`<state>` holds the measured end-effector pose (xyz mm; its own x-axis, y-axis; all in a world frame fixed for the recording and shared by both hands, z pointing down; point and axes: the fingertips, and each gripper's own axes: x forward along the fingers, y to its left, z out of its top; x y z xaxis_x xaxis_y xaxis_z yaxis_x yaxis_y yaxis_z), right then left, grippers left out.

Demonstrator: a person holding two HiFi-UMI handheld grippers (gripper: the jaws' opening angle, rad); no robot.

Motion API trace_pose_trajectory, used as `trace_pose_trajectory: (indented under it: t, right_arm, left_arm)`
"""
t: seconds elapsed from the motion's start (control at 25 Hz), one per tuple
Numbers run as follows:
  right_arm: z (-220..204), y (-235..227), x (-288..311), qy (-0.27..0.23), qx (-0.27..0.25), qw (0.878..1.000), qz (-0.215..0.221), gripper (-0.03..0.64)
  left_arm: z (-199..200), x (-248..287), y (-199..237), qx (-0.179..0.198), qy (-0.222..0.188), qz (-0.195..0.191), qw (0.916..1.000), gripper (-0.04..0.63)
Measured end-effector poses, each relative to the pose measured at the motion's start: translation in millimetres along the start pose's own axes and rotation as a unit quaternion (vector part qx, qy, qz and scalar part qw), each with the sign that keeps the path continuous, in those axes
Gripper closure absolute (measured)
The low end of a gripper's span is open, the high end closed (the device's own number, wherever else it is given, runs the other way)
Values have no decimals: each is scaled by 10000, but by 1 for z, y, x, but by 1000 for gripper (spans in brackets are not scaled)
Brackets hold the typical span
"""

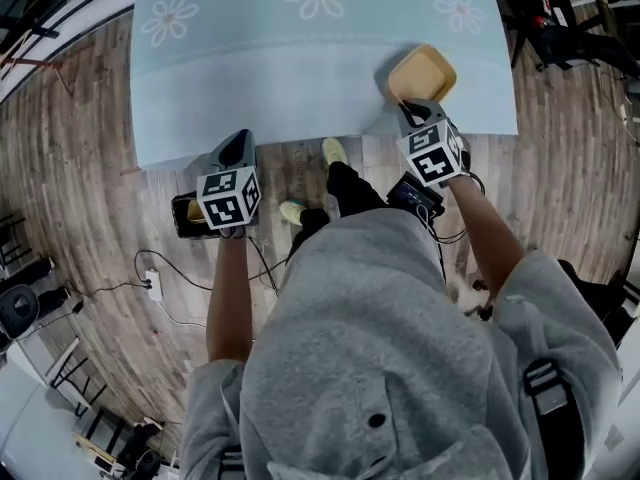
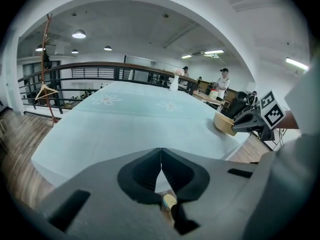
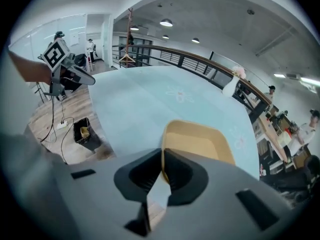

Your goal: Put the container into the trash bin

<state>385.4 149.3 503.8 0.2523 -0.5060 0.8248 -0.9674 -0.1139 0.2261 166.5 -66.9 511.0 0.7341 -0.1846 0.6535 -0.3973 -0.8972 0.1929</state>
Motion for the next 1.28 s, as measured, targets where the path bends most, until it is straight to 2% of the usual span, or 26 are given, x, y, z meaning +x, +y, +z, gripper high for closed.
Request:
trace_pose_trajectory:
  t: [0.2,0.4,0.56,0.64,0.76,0.96,1.04,1.16,1.2,1.28]
  right_arm:
    - [39,41,1,-282,-701,9968,251,581]
    - [90,91,6,-645,-1343,9864,697,581]
    - [135,149,4,-998,-1831,9709,1173,581]
    - [158,187,1,-1219,-2208,9562,1482,581]
    - [193,257,-3,-1564,-2889,9217,2063,581]
    - [226,388,-22,-1913,-3783,8607,2818,581]
    - [229,433,-34,-1999,-4098,8335,3122,581]
    - [222,496,-50,-2086,-4646,7795,3647,581]
    - [219,514,-53,-2113,-4783,7648,3763,581]
    - [213,540,-52,-2146,-4956,7489,3840,581]
  left_arm:
    - [-28,-40,24,-322,-107,320,9989,575]
    - [-61,-86,53,-763,-258,804,9935,574]
    - [-93,-133,74,-1097,-360,1229,9857,574]
    - [-115,-162,83,-1367,-435,1561,9773,574]
    - [-155,-212,97,-1866,-556,2184,9562,574]
    - [-230,-296,117,-2569,-679,2960,9175,575]
    - [-258,-325,113,-2880,-722,3261,8975,575]
    - [-302,-364,91,-3448,-802,3808,8542,574]
    - [-315,-375,87,-3582,-817,3947,8422,574]
    - [-337,-388,83,-3745,-839,4077,8286,574]
